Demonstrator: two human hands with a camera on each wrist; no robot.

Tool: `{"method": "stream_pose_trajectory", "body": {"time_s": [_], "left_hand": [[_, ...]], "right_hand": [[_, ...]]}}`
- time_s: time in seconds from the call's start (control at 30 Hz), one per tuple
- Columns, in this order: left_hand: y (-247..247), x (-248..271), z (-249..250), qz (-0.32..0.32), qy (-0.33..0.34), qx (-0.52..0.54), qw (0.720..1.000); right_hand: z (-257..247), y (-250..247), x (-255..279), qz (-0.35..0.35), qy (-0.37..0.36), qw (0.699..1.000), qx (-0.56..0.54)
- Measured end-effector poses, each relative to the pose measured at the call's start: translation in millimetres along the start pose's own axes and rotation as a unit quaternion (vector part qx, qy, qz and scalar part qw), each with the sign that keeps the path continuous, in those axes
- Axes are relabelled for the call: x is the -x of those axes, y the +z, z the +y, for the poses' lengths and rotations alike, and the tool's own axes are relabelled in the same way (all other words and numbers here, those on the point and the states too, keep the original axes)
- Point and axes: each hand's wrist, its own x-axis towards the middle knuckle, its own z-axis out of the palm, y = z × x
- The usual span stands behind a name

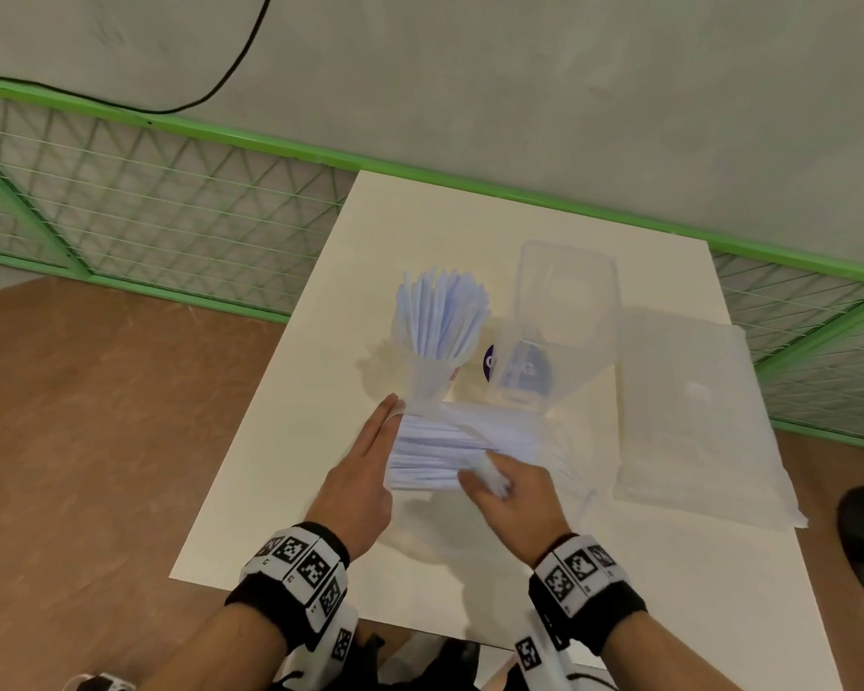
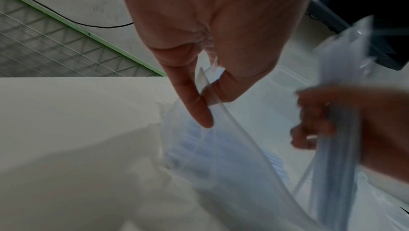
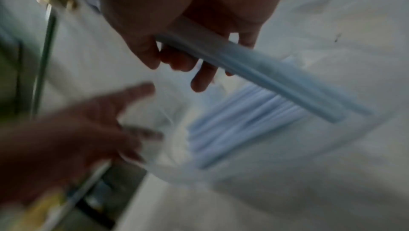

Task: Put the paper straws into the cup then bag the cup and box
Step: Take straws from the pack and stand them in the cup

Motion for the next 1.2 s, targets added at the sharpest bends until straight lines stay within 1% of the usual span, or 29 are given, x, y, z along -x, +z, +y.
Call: {"method": "stream_pose_trajectory", "body": {"time_s": [0.03,0.07,0.13,0.3,0.37,0.43,0.53,0.67,0.73,0.8,0.87,0.97,1.03,1.07,1.13,1.2], "left_hand": [[-0.2,0.2,-0.1,0.001,-0.001,0.001,1.000],[-0.4,0.3,-0.2,0.001,-0.003,0.000,1.000],[-0.6,0.6,-0.2,0.000,-0.005,0.000,1.000],[1.1,1.6,0.7,-0.001,-0.004,0.002,1.000],[1.1,1.0,1.7,0.000,-0.002,0.001,1.000],[0.5,0.4,2.5,0.001,-0.003,0.002,1.000],[0.3,0.5,2.5,-0.002,-0.002,-0.003,1.000],[2.0,-0.8,2.7,-0.004,-0.005,-0.004,1.000],[3.0,-2.0,3.8,-0.006,-0.009,-0.002,1.000],[3.2,-3.0,4.0,-0.004,-0.009,0.004,1.000],[3.6,-3.6,3.8,-0.002,-0.011,0.008,1.000],[4.4,-4.7,3.3,-0.008,-0.010,0.013,1.000],[4.7,-5.2,4.3,-0.013,-0.006,0.014,1.000],[4.3,-5.3,5.3,-0.014,-0.006,0.015,1.000],[2.9,-5.3,8.1,-0.014,-0.005,0.016,1.000],[2.0,-5.3,9.9,-0.016,-0.009,0.014,1.000]], "right_hand": [[-5.5,-3.6,3.1,0.029,0.032,0.996,-0.076],[-9.7,-6.4,5.6,0.048,0.050,0.989,-0.129],[-14.9,-9.9,10.1,0.063,0.062,0.982,-0.170],[-12.9,-13.9,9.4,0.061,0.088,0.982,-0.156],[-12.7,-14.9,8.2,0.073,0.077,0.983,-0.149],[-13.9,-15.7,7.2,0.083,0.063,0.987,-0.126],[-13.7,-21.4,6.9,0.080,0.043,0.995,-0.046],[-7.1,-32.6,1.4,0.020,0.059,0.995,0.082],[-8.3,-40.1,-4.2,0.013,0.059,0.991,0.121],[-22.0,-55.0,-11.4,0.029,0.062,0.992,0.107],[-49.8,-78.4,-21.3,0.074,0.061,0.994,0.057],[-100.9,-116.3,-48.5,0.151,0.025,0.988,-0.009],[-132.3,-132.0,-69.9,0.191,-0.005,0.981,-0.039],[-144.6,-134.1,-80.5,0.199,-0.018,0.978,-0.065],[-163.1,-129.8,-100.8,0.188,-0.045,0.975,-0.105],[-171.8,-117.7,-122.6,0.179,-0.050,0.978,-0.099]]}}
